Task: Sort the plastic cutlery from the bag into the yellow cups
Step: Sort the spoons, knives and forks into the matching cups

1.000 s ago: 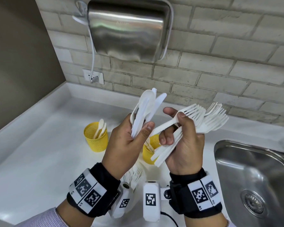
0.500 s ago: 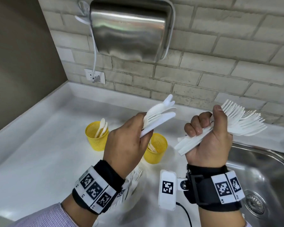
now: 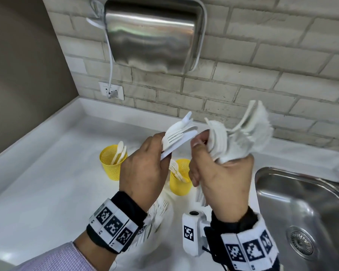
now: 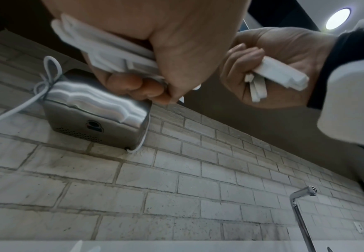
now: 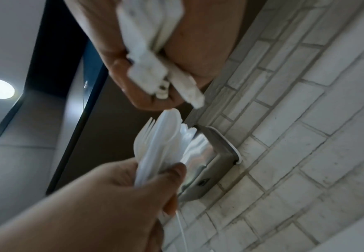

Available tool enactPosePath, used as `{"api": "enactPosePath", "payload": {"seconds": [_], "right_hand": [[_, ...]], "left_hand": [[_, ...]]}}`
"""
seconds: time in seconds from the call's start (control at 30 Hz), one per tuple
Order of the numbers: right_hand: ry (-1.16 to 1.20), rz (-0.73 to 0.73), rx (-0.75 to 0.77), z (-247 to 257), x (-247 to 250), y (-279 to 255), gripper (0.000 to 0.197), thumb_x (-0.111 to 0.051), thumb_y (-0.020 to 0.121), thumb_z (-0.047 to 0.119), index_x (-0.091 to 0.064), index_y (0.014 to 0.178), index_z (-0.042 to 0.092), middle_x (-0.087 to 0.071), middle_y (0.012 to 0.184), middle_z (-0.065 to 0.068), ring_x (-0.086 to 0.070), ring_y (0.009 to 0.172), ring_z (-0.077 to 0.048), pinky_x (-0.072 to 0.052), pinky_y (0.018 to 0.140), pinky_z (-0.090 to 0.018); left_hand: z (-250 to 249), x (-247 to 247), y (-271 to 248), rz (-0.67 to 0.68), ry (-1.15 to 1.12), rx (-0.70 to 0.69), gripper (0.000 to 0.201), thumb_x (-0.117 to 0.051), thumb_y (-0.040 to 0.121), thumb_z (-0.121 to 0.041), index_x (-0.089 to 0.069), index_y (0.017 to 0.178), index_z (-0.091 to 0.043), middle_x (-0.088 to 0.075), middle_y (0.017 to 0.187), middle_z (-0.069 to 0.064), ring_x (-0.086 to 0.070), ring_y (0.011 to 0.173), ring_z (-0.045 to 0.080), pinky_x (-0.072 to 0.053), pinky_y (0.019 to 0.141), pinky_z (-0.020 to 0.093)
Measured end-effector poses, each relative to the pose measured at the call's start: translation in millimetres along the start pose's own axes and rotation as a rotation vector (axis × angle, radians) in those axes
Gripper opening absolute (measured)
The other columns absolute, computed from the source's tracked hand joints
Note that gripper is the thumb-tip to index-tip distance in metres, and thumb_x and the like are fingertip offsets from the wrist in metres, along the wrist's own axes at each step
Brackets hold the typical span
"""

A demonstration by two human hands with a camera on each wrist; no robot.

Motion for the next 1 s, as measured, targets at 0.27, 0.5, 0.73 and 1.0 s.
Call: {"api": "enactPosePath", "payload": {"seconds": [0.27,0.5,0.73,1.0], "right_hand": [[-0.300,0.014,0.011,-1.9,-9.6,-4.2,0.036,-0.079,0.086,0.022,-0.058,0.057,0.019,-0.055,0.045,0.008,-0.054,0.045,-0.007,-0.047,0.053,-0.023],[-0.273,0.012,-0.023,6.0,-16.9,-7.5,0.040,-0.080,0.084,0.019,-0.054,0.054,0.023,-0.053,0.046,0.013,-0.050,0.045,-0.003,-0.041,0.052,-0.017],[-0.192,-0.056,0.065,17.8,-18.3,-11.2,0.029,-0.077,0.083,0.015,-0.058,0.061,0.018,-0.056,0.049,0.010,-0.052,0.048,0.001,-0.043,0.052,-0.015],[-0.289,0.050,0.094,13.3,-22.0,-9.1,0.017,-0.076,0.084,0.009,-0.068,0.075,0.020,-0.067,0.064,0.014,-0.066,0.061,-0.002,-0.046,0.059,-0.010]], "left_hand": [[-0.2,-0.9,-1.9,-0.033,-0.008,0.045,0.030,-0.053,0.097,-0.032,-0.061,0.124,-0.022,-0.070,0.104,-0.006,-0.066,0.082,0.019,-0.049,0.056,0.031],[-4.7,1.2,-2.7,-0.010,0.001,0.026,0.038,-0.044,0.093,-0.036,-0.059,0.125,-0.024,-0.069,0.096,-0.002,-0.069,0.074,0.027,-0.051,0.050,0.033],[-2.9,0.4,-5.1,-0.029,-0.161,0.063,0.034,-0.051,0.095,-0.033,-0.063,0.125,-0.024,-0.071,0.107,-0.008,-0.067,0.093,0.017,-0.056,0.068,0.037],[-3.1,2.1,-6.7,-0.048,-0.197,0.080,0.037,-0.048,0.092,-0.035,-0.064,0.123,-0.022,-0.072,0.103,-0.007,-0.062,0.089,0.011,-0.050,0.066,0.029]]}}
Point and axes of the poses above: each hand's wrist, its own y-axis towards the middle knuckle, its own x-axis out of the back of the hand, z = x × y, the point moved 1 cm from there along y, towards the middle knuckle
